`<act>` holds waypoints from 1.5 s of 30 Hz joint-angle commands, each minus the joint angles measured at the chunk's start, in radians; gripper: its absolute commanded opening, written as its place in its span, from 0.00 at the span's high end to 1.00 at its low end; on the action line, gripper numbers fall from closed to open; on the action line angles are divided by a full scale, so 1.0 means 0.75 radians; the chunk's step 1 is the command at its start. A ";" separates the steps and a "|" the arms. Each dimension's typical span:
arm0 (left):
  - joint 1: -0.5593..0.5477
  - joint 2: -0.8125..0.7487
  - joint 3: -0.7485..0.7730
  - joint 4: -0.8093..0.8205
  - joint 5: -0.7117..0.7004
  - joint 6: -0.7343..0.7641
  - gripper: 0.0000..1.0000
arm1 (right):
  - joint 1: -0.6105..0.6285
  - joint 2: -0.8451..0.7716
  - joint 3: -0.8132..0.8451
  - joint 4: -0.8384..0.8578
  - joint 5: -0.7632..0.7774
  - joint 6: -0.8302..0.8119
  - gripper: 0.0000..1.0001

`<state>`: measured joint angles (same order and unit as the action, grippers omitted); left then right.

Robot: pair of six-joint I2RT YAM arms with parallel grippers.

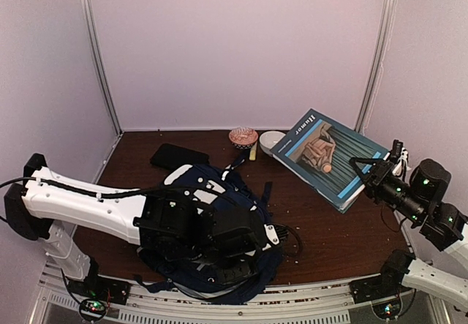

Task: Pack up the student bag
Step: Place the book in the student bag.

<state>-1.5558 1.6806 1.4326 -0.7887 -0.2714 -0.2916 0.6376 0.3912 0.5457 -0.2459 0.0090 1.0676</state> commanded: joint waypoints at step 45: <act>0.063 0.387 0.098 0.080 0.084 0.142 0.18 | -0.005 -0.347 -0.118 -0.197 0.062 0.041 0.70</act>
<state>-1.5246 1.9511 1.4982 -0.7307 -0.2264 -0.2066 0.6369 0.1547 0.4637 -0.4248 0.0429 1.0882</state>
